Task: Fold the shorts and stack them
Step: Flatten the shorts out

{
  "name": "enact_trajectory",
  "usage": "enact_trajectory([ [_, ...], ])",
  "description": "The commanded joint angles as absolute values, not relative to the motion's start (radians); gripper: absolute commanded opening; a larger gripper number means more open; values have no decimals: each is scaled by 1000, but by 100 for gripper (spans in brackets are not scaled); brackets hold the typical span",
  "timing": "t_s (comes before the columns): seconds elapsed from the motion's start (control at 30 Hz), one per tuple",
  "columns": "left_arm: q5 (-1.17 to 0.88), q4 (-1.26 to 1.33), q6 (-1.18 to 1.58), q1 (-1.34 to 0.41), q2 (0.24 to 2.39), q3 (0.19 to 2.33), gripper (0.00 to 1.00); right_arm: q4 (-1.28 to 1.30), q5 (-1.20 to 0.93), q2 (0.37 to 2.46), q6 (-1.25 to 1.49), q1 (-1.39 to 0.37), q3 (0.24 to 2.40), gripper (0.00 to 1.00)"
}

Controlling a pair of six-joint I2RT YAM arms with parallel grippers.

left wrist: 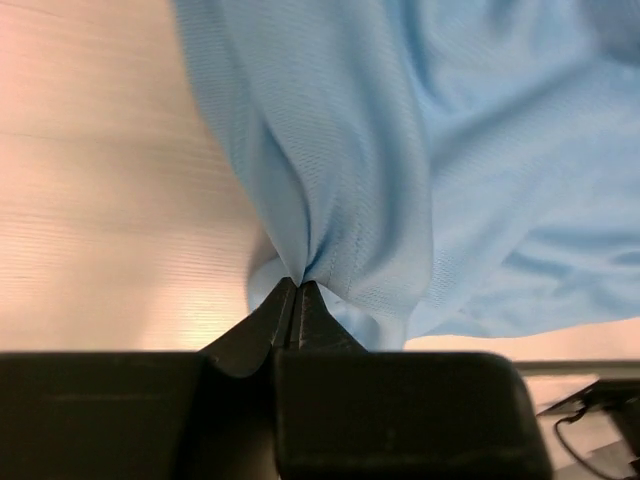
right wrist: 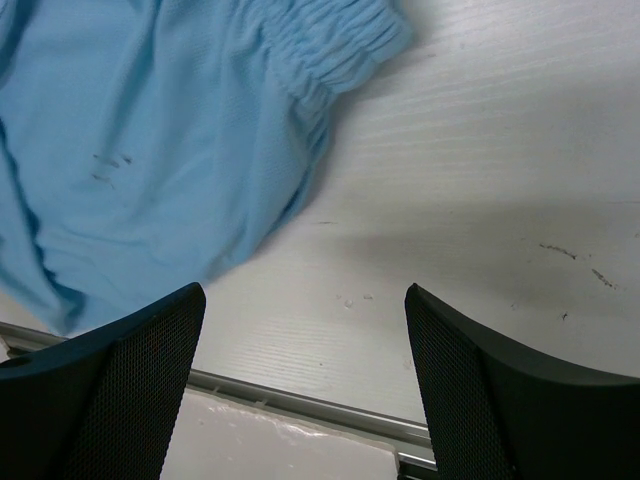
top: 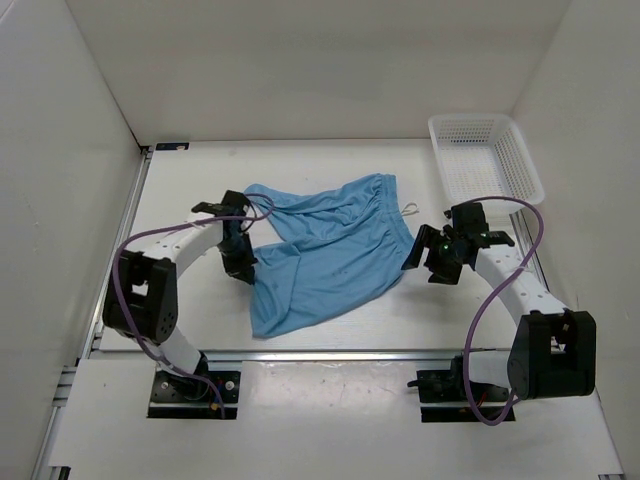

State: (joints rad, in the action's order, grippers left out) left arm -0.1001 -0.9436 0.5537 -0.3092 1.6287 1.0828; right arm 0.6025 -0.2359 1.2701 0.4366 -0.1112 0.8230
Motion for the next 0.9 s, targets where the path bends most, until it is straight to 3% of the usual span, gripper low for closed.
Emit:
enact_trajectory([
  [0.0, -69, -963, 534, -233, 1582, 1077, 10, 611, -235, 1256, 422, -106, 813, 85],
  [0.13, -78, -963, 554, -171, 1571, 1086, 10, 611, -225, 1247, 422, -106, 813, 85],
  [0.17, -90, -963, 554, -170, 1571, 1086, 20, 611, -225, 1247, 422, -106, 813, 85],
  [0.23, -100, -953, 563, -155, 1571, 1077, 56, 611, -216, 1226, 431, -106, 813, 88],
  [0.37, -121, -953, 600, -155, 1510, 1030, 74, 620, -187, 1206, 440, -84, 793, 90],
  [0.57, -187, -965, 722, -181, 1324, 879, 68, 565, -271, 1206, 465, 4, 741, 90],
  [0.67, -250, -925, 868, -262, 1249, 732, 68, 502, -343, 1261, 506, 25, 730, 89],
  [0.87, -248, -905, 996, -365, 1172, 649, 71, 370, -437, 1394, 569, 20, 742, 82],
])
